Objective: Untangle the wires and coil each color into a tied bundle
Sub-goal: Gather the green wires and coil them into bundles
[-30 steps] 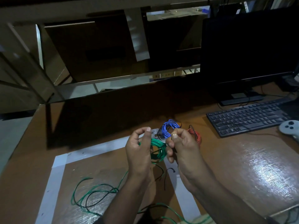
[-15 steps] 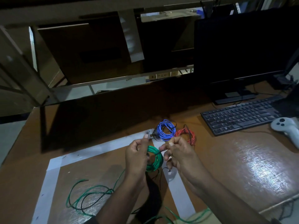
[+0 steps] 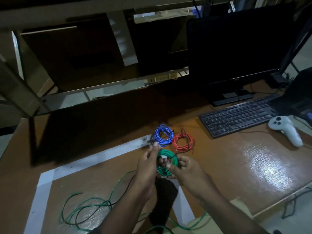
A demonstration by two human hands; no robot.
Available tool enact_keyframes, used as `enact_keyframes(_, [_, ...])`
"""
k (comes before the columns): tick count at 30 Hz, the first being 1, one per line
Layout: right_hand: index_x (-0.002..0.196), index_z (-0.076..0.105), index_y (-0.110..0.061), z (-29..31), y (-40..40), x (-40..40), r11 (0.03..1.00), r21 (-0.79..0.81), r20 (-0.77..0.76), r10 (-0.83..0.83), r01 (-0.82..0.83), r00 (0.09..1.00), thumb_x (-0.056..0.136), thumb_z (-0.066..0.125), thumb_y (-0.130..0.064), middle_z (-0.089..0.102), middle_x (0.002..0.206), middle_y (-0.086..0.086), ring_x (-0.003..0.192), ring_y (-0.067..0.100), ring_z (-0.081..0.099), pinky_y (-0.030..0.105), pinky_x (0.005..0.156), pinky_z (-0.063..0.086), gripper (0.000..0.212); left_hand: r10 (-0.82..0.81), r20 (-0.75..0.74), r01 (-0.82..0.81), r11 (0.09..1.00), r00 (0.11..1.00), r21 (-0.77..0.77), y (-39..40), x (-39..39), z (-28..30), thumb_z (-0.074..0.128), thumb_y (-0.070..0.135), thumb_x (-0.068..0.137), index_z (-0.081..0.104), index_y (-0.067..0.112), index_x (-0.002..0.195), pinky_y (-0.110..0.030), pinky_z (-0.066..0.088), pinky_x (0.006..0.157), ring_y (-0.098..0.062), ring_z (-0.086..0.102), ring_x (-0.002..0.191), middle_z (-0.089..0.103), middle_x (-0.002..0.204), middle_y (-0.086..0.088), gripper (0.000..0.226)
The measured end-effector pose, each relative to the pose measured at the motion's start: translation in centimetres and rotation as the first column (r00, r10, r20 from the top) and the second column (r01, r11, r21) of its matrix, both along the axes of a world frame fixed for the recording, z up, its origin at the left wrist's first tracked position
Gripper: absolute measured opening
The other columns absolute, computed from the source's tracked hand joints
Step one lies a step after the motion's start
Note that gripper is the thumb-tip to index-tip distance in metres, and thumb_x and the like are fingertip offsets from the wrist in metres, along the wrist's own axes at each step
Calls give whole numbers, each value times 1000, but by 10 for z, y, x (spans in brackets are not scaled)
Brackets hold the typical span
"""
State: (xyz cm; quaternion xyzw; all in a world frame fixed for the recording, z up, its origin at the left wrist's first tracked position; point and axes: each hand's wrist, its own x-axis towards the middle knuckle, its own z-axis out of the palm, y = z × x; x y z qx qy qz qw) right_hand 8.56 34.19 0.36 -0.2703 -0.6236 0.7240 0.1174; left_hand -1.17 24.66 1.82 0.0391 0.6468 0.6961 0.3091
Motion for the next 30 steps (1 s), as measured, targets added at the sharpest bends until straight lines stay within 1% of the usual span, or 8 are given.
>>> enact_keyframes(6, [118, 55, -7, 4, 20, -8, 968, -47, 42, -243, 245, 969, 92, 71, -7, 76, 103, 13, 76, 20, 76, 19, 55, 54, 30, 47, -49, -47, 999, 998, 2, -15, -21, 4, 51, 42, 105, 66, 15, 124, -33, 58, 95, -16, 74, 108, 76, 117, -6, 36])
enact_keyframes(10, [115, 49, -11, -1, 27, -18, 949, 62, 95, -313, 308, 945, 92, 74, -15, 74, 106, 10, 70, 16, 77, 22, 53, 54, 34, 204, -44, -200, 976, 978, 83, -26, -29, 6, 53, 23, 107, 69, 10, 109, -25, 60, 71, -19, 76, 86, 79, 97, -13, 21])
enact_keyframes(13, [112, 53, -17, -7, 26, -32, 944, 180, 166, -305, 276, 938, 92, 74, -24, 71, 109, 3, 68, 12, 77, 27, 61, 58, 30, 254, -44, -249, 964, 966, 89, -33, -30, 4, 53, 18, 106, 69, 11, 104, -22, 58, 65, -16, 72, 77, 76, 89, -12, 18])
enact_keyframes(18, [109, 56, -14, -16, 17, -58, 962, 162, 200, -251, 220, 947, 93, 73, -16, 70, 103, 4, 75, 21, 77, 45, 77, 64, 24, 263, -31, -260, 963, 964, 76, -39, -32, -1, 55, 20, 105, 70, 13, 106, -27, 56, 71, -17, 70, 80, 76, 86, -8, 16])
enact_keyframes(20, [109, 55, -16, -19, 16, -65, 962, 188, 202, -235, 198, 951, 94, 71, -14, 67, 102, 0, 78, 19, 76, 42, 78, 64, 22, 268, -33, -265, 960, 963, 86, -41, -33, 0, 55, 19, 105, 70, 13, 106, -28, 55, 72, -17, 69, 79, 74, 84, -7, 16])
enact_keyframes(25, [132, 60, -17, -29, 17, -69, 941, 330, 264, -175, 82, 949, 92, 74, -25, 69, 121, 1, 106, 21, 68, 47, 92, 59, 44, 256, -51, -252, 965, 965, 74, -50, -35, 1, 52, 20, 106, 69, 11, 107, -28, 55, 74, -15, 68, 78, 73, 84, -6, 19])
enact_keyframes(28, [128, 64, -20, -27, 11, -53, 897, 442, 248, -130, 7, 960, 93, 72, -22, 66, 121, -1, 107, 21, 65, 46, 93, 57, 36, 247, -51, -245, 968, 968, 49, -58, -35, -1, 53, 23, 107, 70, 11, 110, -30, 56, 77, -17, 69, 82, 74, 86, -7, 21])
enact_keyframes(30, [116, 66, -30, -28, 7, -39, 922, 388, 216, -83, -7, 973, 94, 70, -21, 70, 114, 0, 96, 21, 70, 50, 84, 60, 24, 231, -47, -230, 973, 972, 34, -64, -36, -4, 53, 24, 107, 70, 11, 111, -32, 57, 80, -18, 69, 83, 75, 86, -6, 22])
